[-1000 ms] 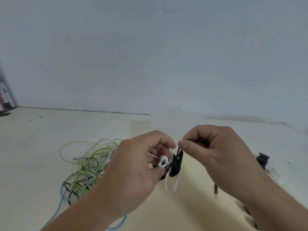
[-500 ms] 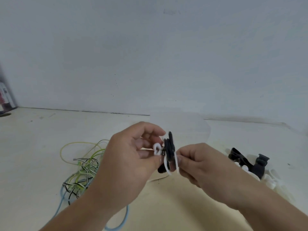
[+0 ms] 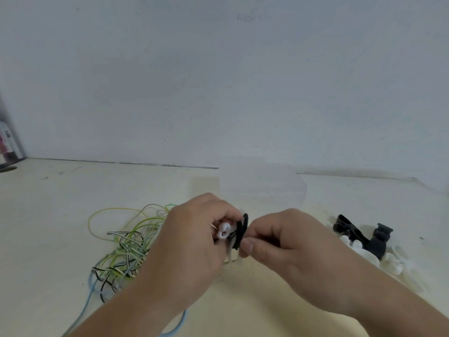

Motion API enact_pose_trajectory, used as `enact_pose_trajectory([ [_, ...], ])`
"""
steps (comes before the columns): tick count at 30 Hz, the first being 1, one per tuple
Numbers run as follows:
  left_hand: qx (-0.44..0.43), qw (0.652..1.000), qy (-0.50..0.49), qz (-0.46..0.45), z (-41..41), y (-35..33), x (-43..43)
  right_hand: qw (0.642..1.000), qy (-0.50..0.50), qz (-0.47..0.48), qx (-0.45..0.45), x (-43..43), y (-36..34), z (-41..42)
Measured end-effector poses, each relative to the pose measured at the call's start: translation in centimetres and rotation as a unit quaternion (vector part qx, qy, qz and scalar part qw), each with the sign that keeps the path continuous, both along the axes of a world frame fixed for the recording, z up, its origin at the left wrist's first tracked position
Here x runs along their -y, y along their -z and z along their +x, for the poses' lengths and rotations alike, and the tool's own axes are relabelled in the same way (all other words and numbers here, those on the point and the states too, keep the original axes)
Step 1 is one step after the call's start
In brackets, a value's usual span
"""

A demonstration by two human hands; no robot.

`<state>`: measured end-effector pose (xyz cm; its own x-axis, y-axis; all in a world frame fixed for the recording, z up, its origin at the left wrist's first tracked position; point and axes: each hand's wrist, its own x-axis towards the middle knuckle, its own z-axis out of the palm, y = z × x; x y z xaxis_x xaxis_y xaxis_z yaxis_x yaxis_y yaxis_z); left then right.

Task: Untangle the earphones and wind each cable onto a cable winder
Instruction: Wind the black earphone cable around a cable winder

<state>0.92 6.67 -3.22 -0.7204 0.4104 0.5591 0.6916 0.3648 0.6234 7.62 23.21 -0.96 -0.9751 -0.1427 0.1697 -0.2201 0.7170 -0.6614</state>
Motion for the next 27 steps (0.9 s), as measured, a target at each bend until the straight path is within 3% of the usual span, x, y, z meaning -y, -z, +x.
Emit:
enact_pose_trajectory([
  [3, 0.025, 0.999, 0.016, -0.012, 0.2, -0.1, 0.2, 0.998, 0.058, -0.007, -0.039, -0.2, -0.1, -0.1],
  [8, 0.048, 0.997, 0.062, -0.025, 0.5, -0.3, 0.5, 0.982, 0.139, -0.100, -0.074, -0.6, -0.3, -0.4],
  [17, 0.021, 0.995, 0.096, -0.026, 0.6, -0.3, 0.5, 0.953, 0.092, -0.285, 0.035, -0.9, -0.3, -0.5],
  [22, 0.009, 0.996, 0.087, -0.024, 0.6, -0.2, 0.4, 0.949, 0.091, -0.298, 0.048, -1.1, -0.4, -0.6],
  [27, -0.005, 0.996, 0.081, -0.024, 0.7, -0.4, 0.5, 0.910, 0.084, -0.391, 0.111, -1.3, 0.0, -0.9],
])
